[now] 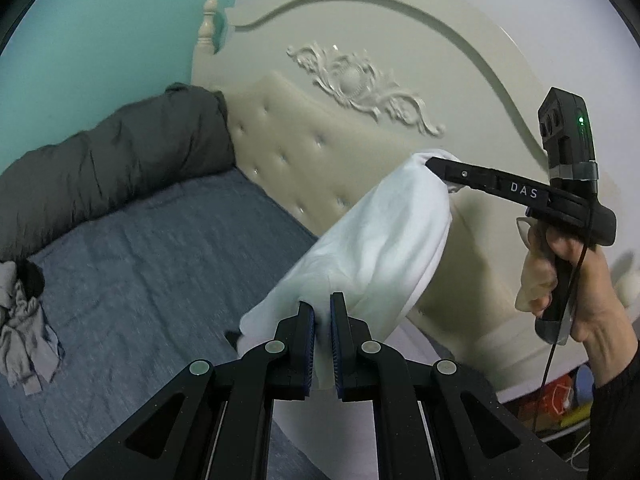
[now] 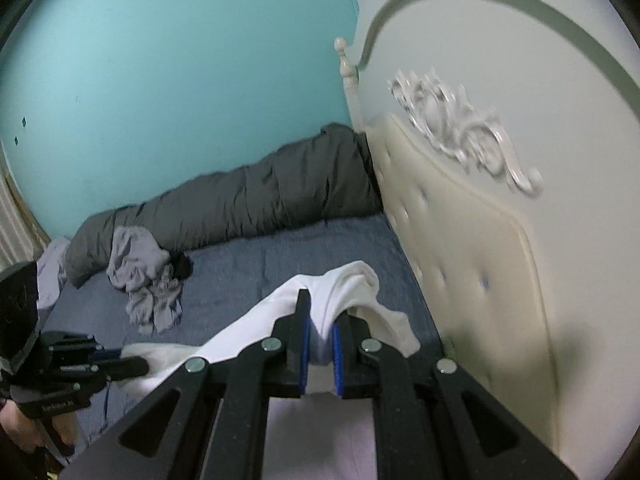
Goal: Fold clothes
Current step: 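Carry the polo with both grippers toward the clothes stack by the headboard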
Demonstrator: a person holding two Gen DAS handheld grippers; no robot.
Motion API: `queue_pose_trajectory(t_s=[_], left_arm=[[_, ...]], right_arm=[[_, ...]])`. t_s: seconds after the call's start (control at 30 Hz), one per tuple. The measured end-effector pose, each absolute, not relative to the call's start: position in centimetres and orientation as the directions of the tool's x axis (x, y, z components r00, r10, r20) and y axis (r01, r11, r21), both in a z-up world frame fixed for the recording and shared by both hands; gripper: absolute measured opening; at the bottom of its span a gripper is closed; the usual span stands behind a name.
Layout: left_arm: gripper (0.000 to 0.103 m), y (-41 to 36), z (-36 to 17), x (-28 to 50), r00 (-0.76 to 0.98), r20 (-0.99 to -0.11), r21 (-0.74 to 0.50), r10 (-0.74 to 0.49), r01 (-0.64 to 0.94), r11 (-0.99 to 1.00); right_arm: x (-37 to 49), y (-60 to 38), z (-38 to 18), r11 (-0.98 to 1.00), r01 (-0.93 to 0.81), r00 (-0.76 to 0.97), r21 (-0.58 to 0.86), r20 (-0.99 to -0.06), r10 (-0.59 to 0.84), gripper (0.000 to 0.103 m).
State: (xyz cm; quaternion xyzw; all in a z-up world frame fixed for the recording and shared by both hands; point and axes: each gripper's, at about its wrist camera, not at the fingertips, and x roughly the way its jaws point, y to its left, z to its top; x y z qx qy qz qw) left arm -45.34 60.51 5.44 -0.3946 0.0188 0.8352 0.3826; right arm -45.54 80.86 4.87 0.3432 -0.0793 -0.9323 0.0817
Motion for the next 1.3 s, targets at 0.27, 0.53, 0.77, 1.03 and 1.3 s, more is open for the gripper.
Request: queue_pose_trajectory(t_s=[0.27,0.53,0.77,1.03,1.3], left_arm=[[0.008,58.7,5.1,-40.3,-0.394,-0.675,-0.244,0.624,-0.679,-0.693],[0.008,57.6,2.8,-37.2,-0.365,-0.702,-0.247,0.611,-0.680,-0.690],[0.007,57.4,0.2,-34.8,-0.343,-0.720,-0.255,0.604,-0.678,-0.689],[0.007,57.3,-3.0,-32.5,-0.312,-0.737,-0.279,0.600,-0.668,-0.690],[0.007,56.9,-5.0,-30.8,-0.292,-0.745,-0.301,0.600,-0.656,-0.692]], right_arm=[[-40.3,81.3,3.7,-0.969,0.116,-0.723,0.216,-0.651,-0.232,0.008],[-36.4,81.3,1.4,-0.969,0.108,-0.672,0.222,-0.702,-0.236,0.008],[-33.3,82.5,-2.2,-0.963,0.076,-0.628,0.258,-0.738,-0.247,0.008],[-30.7,83.3,-5.6,-0.951,0.046,-0.596,0.305,-0.756,-0.271,0.008],[-28.6,84.1,-7.8,-0.943,0.030,-0.567,0.333,-0.771,-0.290,0.008]])
